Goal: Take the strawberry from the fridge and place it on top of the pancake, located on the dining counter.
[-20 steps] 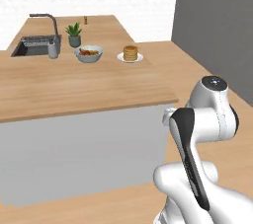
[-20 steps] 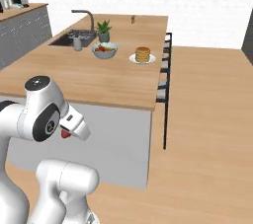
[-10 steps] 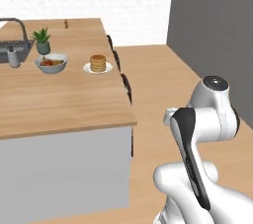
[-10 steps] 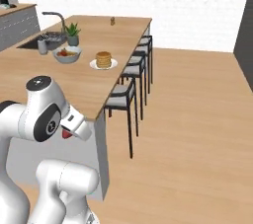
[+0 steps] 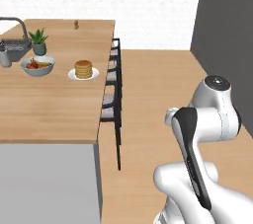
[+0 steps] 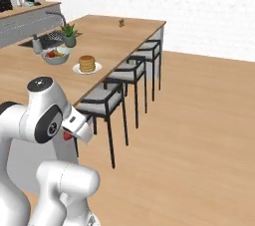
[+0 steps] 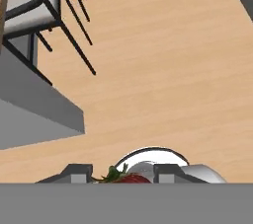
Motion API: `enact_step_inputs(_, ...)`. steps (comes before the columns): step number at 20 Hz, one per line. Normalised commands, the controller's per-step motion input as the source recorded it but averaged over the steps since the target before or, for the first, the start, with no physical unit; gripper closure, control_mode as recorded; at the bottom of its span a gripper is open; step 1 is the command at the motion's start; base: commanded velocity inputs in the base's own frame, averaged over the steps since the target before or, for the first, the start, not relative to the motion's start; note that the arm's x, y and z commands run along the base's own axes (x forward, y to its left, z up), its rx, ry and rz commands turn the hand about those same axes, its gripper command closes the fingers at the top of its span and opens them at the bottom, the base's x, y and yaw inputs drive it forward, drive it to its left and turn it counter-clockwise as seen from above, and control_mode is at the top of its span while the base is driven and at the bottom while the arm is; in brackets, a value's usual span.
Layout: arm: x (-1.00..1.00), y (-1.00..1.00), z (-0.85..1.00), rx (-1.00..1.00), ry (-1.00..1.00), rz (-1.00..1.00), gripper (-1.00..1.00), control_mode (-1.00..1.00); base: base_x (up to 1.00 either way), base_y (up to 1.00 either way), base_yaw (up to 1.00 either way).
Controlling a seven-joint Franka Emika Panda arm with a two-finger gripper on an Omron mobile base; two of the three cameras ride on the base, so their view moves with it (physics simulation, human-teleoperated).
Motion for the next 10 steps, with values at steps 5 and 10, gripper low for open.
enact_step_inputs(5, 0.0, 0.0, 0.0, 0.0, 0.0, 0.0, 1.0, 1.0, 0.91, -0.98, 0.43)
enact_step_inputs(10, 0.0, 0.0, 0.0, 0.0, 0.0, 0.0, 1.0, 1.0, 0.92, -0.77, 0.6)
